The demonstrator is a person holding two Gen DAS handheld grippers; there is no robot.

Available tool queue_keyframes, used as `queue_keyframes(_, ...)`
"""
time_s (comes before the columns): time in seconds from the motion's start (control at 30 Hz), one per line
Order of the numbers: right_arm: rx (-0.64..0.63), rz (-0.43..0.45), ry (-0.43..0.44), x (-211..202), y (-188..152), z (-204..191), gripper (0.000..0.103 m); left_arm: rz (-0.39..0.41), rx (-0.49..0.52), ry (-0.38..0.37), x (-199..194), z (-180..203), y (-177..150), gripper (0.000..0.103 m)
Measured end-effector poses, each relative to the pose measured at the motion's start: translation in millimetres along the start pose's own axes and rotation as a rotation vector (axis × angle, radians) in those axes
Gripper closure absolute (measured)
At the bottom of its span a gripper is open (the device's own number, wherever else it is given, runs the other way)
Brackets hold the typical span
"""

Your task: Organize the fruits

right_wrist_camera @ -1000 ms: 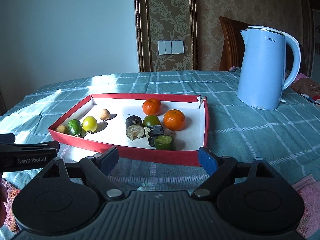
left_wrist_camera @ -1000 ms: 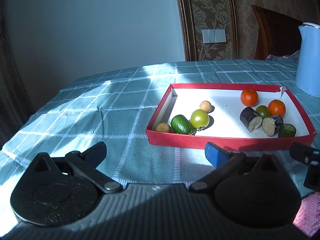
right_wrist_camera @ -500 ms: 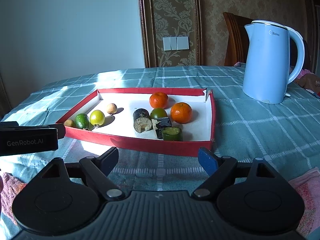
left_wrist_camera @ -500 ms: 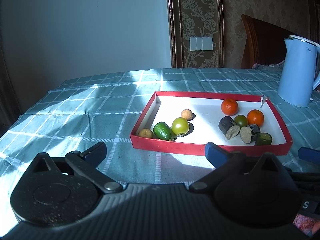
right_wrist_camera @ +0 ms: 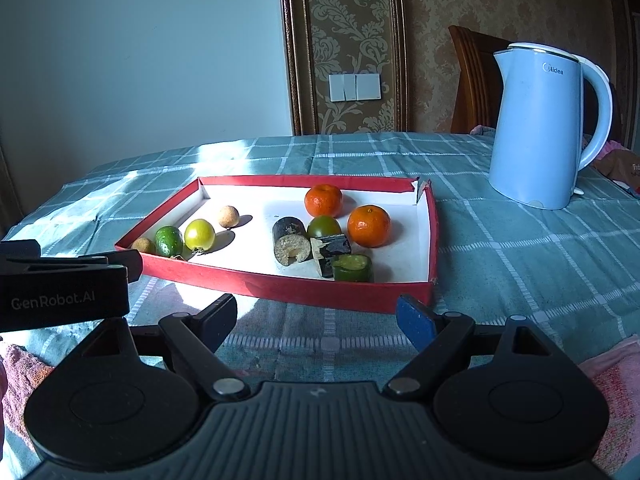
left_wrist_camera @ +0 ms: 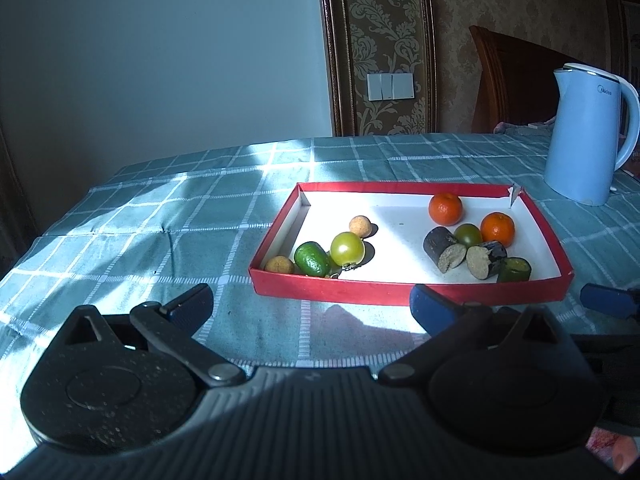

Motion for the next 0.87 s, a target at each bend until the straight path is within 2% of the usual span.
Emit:
queue_keyframes(0.23, -0.005, -0.004, -0.002, 0, -2, -1, 0.016, 0.008, 0.014, 0.001, -3, 2, 0, 0.0)
queue_keyframes(0.37, -0.008, -0.003, 0.001, 0, -3, -3, 0.016, 0.014, 0.013, -0.037, -4, 5, 0, 0.0)
queue_keyframes(0.7, -0.014, 0.002, 0.004, -2, -3, -6, 0.016, 0.044, 0.037, 0.003, -10, 6, 1, 0.0)
queue_keyframes(0.87, -0.021, 0.002, 0.002, -1, -5, -8, 0.016, 0.09, 0.056, 0.044, -18, 7, -2, 0.0)
Point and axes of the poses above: each gripper's, at about its wrist camera, not at the fingertips, and x roughly the way its jaws point, z to its right, y to its top, the point moved 6 cm from there along x, roughly the way its jaws point, and after that the axes turned 11 degrees about x, right-handed, at the moved point
